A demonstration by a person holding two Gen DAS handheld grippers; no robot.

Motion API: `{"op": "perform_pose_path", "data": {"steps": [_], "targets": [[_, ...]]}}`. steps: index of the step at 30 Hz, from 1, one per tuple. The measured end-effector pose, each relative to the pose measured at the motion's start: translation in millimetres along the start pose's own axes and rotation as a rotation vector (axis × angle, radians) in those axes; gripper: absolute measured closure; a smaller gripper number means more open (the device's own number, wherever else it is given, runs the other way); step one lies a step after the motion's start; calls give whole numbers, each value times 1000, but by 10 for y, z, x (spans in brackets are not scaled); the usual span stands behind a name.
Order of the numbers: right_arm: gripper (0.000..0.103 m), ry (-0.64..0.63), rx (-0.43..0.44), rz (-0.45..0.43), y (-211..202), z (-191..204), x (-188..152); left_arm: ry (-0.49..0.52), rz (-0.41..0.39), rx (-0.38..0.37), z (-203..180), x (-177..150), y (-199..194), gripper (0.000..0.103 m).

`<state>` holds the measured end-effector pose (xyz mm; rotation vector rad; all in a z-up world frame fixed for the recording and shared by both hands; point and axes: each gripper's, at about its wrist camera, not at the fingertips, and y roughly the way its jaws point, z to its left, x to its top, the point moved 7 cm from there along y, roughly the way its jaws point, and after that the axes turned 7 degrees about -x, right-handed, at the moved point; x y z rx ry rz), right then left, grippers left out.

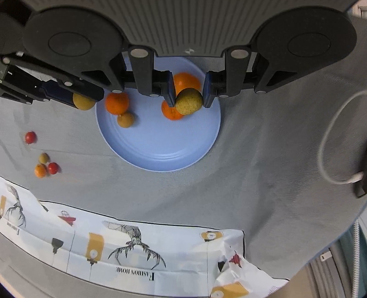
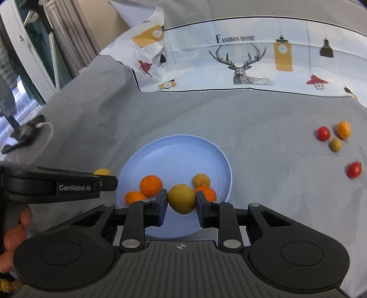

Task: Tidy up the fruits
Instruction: 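Carry both yellow-green fruits over the blue plate and lower them, then open both tools to drop the yellow-green fruits onto the plate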

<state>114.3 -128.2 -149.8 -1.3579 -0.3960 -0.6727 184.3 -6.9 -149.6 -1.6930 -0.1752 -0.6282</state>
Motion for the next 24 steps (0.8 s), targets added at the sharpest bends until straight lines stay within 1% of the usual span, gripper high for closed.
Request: {"op": "perform_pose_path", "data": {"steps": [3, 8, 9, 10, 11, 12, 13, 14, 15, 16, 18, 21, 22, 24], "targets": [[75, -67, -28, -6, 175, 11, 24, -2, 11, 6, 25, 83, 183, 75], [75, -102, -36, 10, 399, 35, 68, 6, 34, 22, 52, 160, 430, 75], [75, -109, -35, 11, 429, 43, 74, 6, 37, 29, 59, 166, 458, 74], [75, -115, -37, 11, 459, 53, 85, 6, 40, 33, 70, 177, 490, 70], [75, -124, -36, 8, 486, 67, 96, 8, 44, 32, 77, 181, 512, 52], [74, -136, -28, 5, 509, 87, 107, 5, 44, 32, 84, 185, 514, 22], [67, -153, -16, 2, 525, 112, 120, -2, 38, 34, 97, 190, 497, 9], [58, -168, -11, 1, 531, 130, 134, -8, 20, 35, 105, 191, 456, 1], [39, -177, -15, -1, 526, 137, 143, -10, 1, 37, 106, 188, 404, 0], [28, -180, -21, -5, 506, 140, 154, -1, 0, 38, 98, 171, 358, 0], [23, -178, -29, -12, 426, 137, 149, 6, 20, 48, 75, 102, 284, 0], [12, -160, -41, 4, 265, 113, 73, -40, 57, 96, 84, -111, 129, 0], [9, -148, -49, 11, 197, 100, 29, -61, 62, 99, 83, -198, 58, 0], [6, -135, -62, 26, 52, 92, -67, -74, 71, 75, 43, -370, -100, 0]]}}
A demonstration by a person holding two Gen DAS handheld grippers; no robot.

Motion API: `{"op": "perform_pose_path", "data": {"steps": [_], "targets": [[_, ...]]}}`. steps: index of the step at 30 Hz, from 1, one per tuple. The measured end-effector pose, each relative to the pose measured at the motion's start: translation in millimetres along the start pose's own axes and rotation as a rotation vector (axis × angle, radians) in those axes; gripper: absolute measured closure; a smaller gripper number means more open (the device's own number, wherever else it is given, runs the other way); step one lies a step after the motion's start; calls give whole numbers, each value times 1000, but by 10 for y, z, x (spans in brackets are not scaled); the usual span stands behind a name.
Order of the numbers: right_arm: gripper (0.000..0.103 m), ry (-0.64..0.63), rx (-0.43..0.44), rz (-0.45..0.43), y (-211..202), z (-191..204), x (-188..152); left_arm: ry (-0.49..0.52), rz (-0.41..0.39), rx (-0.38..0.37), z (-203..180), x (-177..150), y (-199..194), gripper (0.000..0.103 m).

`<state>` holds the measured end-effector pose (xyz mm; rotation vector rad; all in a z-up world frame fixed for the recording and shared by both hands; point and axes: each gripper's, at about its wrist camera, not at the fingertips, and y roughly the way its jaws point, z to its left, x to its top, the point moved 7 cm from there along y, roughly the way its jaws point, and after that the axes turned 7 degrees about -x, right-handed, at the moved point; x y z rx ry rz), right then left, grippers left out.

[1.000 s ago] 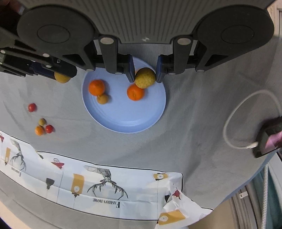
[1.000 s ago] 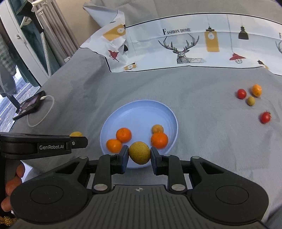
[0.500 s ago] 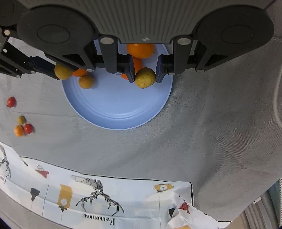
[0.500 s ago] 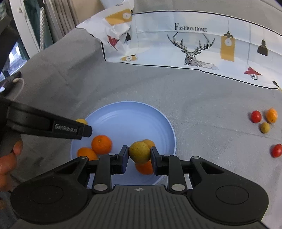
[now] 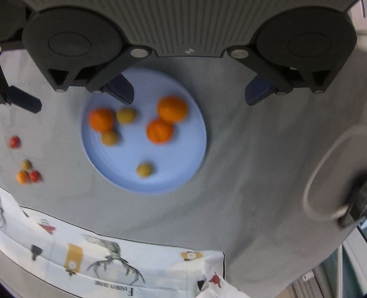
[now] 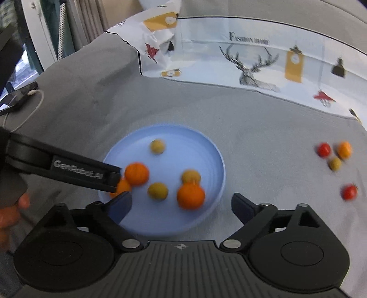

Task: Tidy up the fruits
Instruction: 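Open both tools to drop the yellow-green fruits onto the plate, then withdraw both tools and move them toward the red cherry tomatoes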

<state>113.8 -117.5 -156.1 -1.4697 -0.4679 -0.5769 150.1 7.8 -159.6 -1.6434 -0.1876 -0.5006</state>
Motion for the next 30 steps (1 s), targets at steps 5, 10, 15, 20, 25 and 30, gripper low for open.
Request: {"op": "perform_pose_path", "data": {"steps": [5, 10, 15, 20, 25, 30], "targets": [[3, 2, -26, -22, -449, 64, -222, -21, -34, -7, -16, -350, -372, 0], [1, -33, -46, -58, -817, 203, -418, 15, -105, 8, -39, -589, -707, 0], [1, -38, -77, -95, -1100, 239, -567, 28, -133, -1, -88, -721, -901, 0], [1, -25, -107, -144, -1318, 192, -589, 48, -166, -7, -144, -836, -1077, 0], [1, -27, -109, -162, -1450, 186, -651, 65, -186, -6, -223, -898, -1196, 0], [1, -24, -109, -184, -1563, 183, -676, 65, -200, -5, -270, -927, -1282, 0]]}}
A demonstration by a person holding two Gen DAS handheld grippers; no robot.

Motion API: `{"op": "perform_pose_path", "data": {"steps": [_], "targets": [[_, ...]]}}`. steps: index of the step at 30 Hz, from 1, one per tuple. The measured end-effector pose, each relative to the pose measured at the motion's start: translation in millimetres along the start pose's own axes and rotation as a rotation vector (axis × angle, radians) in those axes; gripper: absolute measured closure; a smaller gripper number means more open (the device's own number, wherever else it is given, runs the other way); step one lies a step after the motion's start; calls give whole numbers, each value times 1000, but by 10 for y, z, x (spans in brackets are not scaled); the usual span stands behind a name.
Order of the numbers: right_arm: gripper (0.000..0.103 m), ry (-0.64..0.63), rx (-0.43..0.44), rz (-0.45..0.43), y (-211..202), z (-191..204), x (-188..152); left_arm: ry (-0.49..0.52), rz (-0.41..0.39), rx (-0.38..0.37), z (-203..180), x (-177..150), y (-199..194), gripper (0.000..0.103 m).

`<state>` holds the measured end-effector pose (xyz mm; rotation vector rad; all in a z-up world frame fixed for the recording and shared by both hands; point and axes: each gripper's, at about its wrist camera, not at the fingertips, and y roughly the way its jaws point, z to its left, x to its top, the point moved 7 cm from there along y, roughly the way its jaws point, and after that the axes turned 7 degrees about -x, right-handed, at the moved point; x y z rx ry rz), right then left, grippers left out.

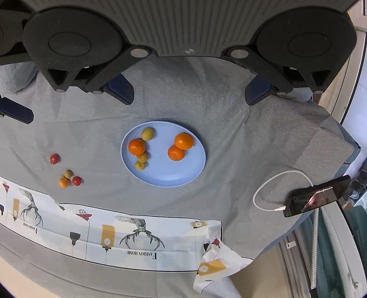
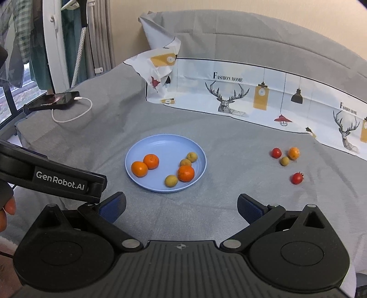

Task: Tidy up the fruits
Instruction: 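Withdraw both tools and move them toward the red cherry tomatoes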

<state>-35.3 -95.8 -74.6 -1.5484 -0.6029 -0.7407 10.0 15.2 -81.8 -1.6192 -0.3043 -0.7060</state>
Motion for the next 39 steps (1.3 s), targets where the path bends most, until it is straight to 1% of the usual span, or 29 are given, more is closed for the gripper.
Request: {"op": "perform_pose_path", "data": {"steps": [12, 23, 32, 39], "targets": [[1, 7, -15, -27, -184, -44, -23, 4, -25, 8, 7, -37, -127, 0], [1, -5, -17, -34, -222, -14, -11, 9, -35, 11, 30, -51, -170, 0], [1, -17, -25, -24, -173, -46, -4, 29, -10, 7, -19, 2, -55, 0], [1, 23, -5, 25, 13, -95, -49, 39, 31, 13, -51, 39, 122, 0]]}}
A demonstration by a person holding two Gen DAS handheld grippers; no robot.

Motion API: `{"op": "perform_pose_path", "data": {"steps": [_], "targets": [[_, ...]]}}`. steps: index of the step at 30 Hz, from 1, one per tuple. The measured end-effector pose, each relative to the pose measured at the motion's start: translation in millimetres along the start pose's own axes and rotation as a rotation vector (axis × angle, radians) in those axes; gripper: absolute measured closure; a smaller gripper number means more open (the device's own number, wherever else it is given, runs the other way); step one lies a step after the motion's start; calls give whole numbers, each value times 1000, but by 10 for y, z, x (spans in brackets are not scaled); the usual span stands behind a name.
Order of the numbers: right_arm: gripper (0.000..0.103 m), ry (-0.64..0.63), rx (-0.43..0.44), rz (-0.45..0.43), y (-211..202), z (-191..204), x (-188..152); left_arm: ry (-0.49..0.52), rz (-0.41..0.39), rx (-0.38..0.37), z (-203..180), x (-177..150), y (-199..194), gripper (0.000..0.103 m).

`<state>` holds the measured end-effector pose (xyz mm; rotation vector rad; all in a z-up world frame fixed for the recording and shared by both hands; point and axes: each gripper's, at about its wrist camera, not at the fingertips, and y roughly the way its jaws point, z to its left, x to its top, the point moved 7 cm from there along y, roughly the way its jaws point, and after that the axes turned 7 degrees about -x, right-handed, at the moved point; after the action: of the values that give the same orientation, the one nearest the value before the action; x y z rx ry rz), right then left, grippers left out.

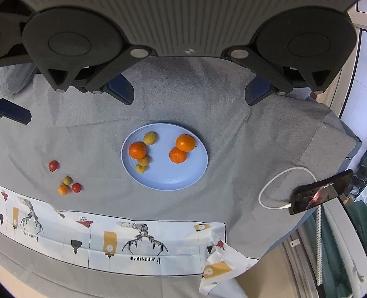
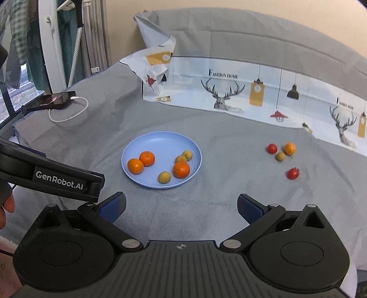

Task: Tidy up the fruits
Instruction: 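Withdraw both tools and move them toward the red cherry tomatoes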

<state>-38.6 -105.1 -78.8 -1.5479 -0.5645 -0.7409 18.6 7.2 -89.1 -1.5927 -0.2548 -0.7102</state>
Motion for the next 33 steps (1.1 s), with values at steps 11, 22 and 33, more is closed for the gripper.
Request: {"op": "perform_pose_path", "data": {"steps": [11, 22, 33], "targets": [[1, 137, -4, 71, 331, -319, -6, 50, 17, 16, -248, 307, 222, 0], [1, 269, -47, 107, 566, -863, -14, 105, 27, 11, -675, 659, 483, 0], [1, 344, -96, 103, 808, -1309, 17, 185, 31, -19, -1155, 894, 742, 0]]}}
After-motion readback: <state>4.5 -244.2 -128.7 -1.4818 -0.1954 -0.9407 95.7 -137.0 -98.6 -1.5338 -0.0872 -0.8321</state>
